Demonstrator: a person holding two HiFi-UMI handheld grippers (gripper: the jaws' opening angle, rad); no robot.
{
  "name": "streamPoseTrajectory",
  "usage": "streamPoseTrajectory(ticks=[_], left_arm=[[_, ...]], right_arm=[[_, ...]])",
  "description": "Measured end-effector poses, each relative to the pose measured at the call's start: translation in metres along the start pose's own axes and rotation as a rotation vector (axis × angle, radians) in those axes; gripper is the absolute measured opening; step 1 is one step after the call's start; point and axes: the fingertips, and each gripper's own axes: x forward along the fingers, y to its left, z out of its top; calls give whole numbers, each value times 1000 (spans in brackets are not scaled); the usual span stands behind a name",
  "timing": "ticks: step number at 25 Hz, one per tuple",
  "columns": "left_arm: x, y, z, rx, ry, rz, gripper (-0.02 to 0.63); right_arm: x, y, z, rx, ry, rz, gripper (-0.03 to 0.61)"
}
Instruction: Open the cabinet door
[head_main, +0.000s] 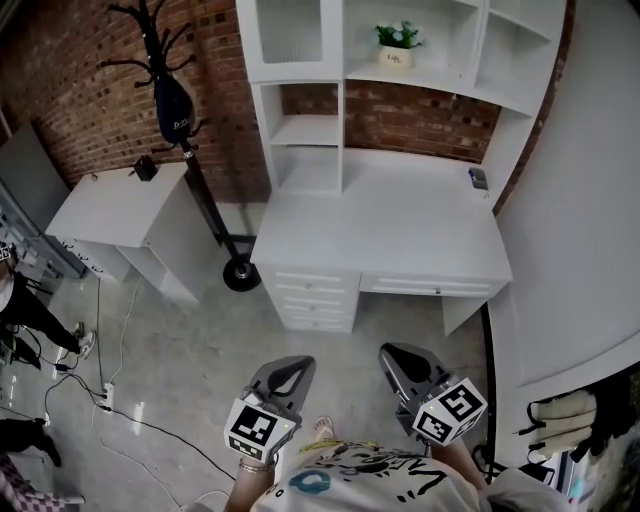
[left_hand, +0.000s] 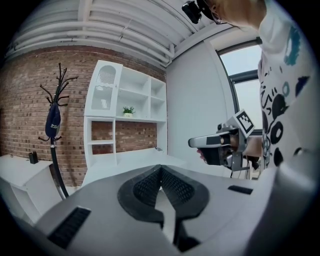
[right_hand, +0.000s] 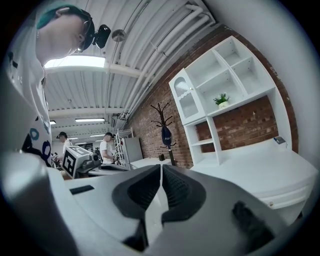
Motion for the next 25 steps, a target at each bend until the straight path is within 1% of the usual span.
streamPoseTrajectory(ticks=[9,12,16,19,25], left_arm=[[8,56,6,23,-10,-6,14],[11,71,6,49,-6,-14,14],[15,87,15,77,-37,-39,14],[17,93,15,68,-49,-50,14],[25,96,5,29,-34,-73,14]], right_arm=[[42,-6,8,-5,-6,-25,29],[55,-5,8,-2,-3,-36,29],[70,-2,6,-16,13,-43,29],[80,2,6,-20,20,-45,29],[86,0,0,-17,46,-55,29]])
